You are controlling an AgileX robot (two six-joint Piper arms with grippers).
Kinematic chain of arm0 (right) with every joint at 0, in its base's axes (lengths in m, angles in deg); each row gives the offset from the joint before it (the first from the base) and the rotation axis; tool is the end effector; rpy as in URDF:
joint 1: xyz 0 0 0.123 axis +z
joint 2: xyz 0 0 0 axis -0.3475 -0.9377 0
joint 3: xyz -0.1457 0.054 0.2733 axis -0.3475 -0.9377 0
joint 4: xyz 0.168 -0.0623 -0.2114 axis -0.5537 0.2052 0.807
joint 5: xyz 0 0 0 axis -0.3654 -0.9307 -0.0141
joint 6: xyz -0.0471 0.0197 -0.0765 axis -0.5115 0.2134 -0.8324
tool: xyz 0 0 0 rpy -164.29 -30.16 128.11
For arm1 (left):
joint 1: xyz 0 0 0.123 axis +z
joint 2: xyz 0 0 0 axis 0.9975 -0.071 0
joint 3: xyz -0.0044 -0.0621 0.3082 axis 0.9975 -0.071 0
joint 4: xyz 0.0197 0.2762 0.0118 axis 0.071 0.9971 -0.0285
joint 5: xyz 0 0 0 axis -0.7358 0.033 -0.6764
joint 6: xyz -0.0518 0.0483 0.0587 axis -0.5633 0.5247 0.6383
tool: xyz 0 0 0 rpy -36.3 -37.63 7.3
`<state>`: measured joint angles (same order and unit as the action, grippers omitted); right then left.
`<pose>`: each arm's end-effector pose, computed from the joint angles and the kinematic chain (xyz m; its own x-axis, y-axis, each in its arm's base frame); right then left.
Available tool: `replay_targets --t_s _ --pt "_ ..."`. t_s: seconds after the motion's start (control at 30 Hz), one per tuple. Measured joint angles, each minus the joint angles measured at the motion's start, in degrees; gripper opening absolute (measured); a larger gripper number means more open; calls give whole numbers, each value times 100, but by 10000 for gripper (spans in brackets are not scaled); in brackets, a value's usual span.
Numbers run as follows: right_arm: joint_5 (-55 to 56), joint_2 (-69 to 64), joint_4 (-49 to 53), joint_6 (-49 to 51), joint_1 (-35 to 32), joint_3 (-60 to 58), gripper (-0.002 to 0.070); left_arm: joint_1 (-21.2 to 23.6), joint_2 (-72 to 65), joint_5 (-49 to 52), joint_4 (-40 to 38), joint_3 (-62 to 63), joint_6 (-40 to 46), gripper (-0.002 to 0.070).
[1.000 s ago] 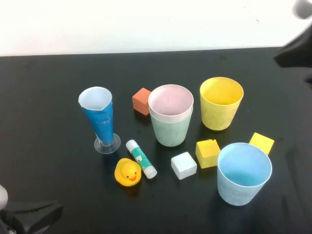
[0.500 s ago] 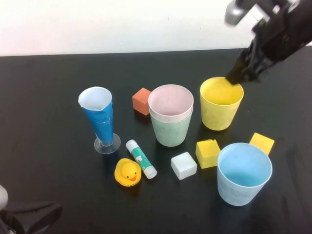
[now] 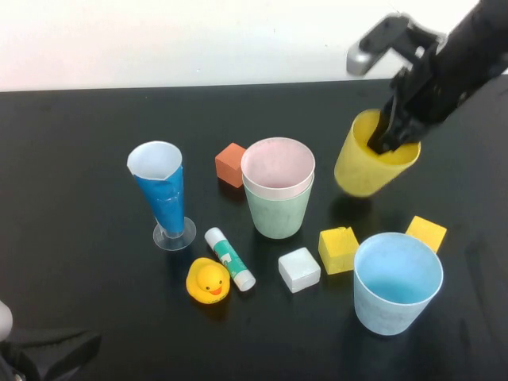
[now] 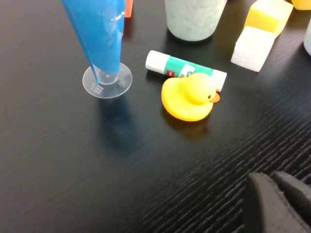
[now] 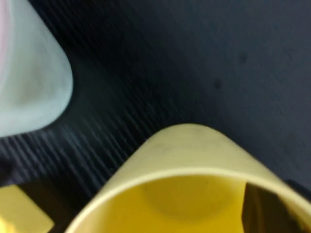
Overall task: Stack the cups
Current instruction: Pick up the yellow cup, then place the yellow cup on the blue cup
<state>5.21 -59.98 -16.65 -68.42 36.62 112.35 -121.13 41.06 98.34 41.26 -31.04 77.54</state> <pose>0.4469 0.1574 0.3271 -0.5060 -0.7079 -0.4928 -0.8040 0.5940 -0.0276 0.0832 -0.0603 0.3316 -0.4243 0.2028 -0.8825 0.5544 0.8287 -0.0761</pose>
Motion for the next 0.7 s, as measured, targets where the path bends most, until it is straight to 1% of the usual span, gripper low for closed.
replay_targets --t_s 0.13,0.23,0.37,0.5,0.6,0.7 --pt "-492 335 122 49 0 517 31 0 0 0 34 0 0 1" --pt "-558 1018 333 211 0 458 31 0 0 0 45 0 0 1" --pt "-615 2090 368 266 0 -367 31 0 0 0 45 0 0 1" --pt "-671 3037 108 199 0 -1553 31 0 0 0 73 0 -12 1" --pt "-671 3382 -85 24 111 -2337 31 0 0 0 133 0 -12 1" --pt "-671 3442 -123 -37 292 -2633 31 0 0 0 223 0 -12 1"
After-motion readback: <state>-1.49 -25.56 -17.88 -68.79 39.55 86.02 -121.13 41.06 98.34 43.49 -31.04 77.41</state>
